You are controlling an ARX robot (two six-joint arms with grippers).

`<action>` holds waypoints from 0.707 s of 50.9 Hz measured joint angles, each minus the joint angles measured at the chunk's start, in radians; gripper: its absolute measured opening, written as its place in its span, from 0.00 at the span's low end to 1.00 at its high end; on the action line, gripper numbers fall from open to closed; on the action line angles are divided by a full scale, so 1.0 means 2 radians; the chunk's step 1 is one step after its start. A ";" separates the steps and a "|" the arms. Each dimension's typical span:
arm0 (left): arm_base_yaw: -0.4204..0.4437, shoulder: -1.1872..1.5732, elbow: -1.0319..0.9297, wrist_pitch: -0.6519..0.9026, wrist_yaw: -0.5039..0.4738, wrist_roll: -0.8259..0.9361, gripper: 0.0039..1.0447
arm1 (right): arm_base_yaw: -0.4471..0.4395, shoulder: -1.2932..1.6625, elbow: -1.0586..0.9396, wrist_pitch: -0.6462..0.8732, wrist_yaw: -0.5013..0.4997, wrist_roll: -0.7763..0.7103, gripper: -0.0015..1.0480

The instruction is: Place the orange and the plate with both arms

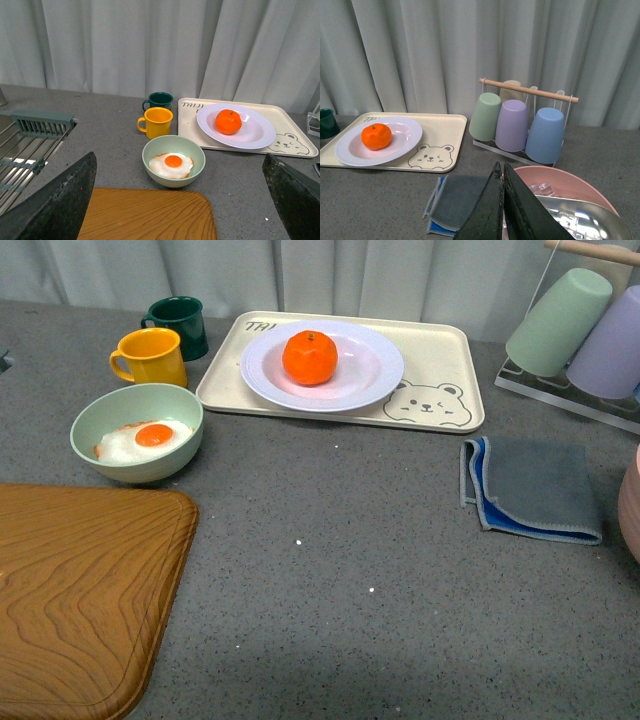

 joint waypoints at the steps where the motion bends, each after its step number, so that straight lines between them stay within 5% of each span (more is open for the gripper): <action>1: 0.000 0.000 0.000 0.000 0.000 0.000 0.94 | 0.000 -0.002 0.000 -0.002 0.000 0.000 0.01; 36: 0.000 0.000 0.000 0.000 0.000 0.000 0.94 | 0.000 -0.109 0.000 -0.107 0.000 0.000 0.01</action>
